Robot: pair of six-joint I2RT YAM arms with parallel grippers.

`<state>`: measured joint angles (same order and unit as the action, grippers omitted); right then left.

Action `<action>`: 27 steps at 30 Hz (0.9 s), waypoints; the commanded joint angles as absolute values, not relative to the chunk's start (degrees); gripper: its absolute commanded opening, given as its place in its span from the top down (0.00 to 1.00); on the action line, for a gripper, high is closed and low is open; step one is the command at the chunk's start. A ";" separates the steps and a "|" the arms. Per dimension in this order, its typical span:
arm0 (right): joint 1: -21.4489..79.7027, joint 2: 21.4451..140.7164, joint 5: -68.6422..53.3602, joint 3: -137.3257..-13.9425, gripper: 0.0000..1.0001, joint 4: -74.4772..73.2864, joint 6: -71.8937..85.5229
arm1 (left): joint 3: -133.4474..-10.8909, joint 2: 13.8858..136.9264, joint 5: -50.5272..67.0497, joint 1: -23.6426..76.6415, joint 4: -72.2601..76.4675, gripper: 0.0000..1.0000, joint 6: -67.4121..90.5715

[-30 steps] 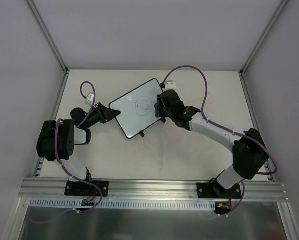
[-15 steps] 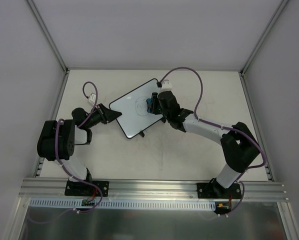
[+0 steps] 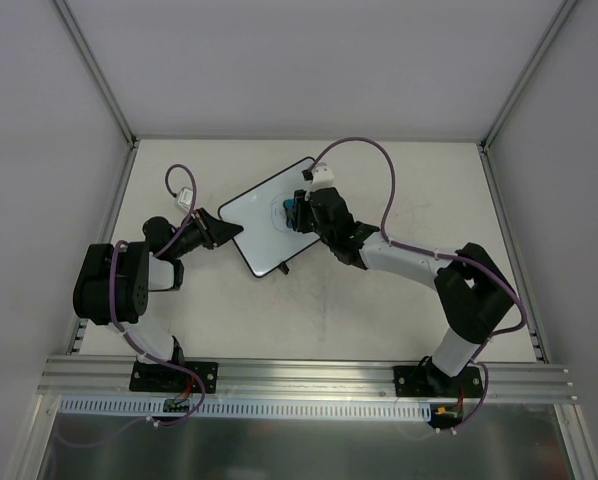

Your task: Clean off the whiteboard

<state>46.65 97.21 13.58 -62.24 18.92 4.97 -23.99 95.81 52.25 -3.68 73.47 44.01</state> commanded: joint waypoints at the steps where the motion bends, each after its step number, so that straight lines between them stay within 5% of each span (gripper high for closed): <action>1: 47.11 98.87 11.96 -65.82 1.00 22.68 2.64 | -23.47 93.52 53.88 -3.16 96.33 0.77 41.31; 8: 48.34 101.69 9.14 -68.90 1.00 23.29 0.62 | -23.38 93.43 54.23 -3.16 96.24 0.90 41.04; 27: 50.45 109.34 6.41 -72.95 1.00 29.88 -8.26 | -23.38 95.18 54.14 -3.16 96.33 1.00 40.52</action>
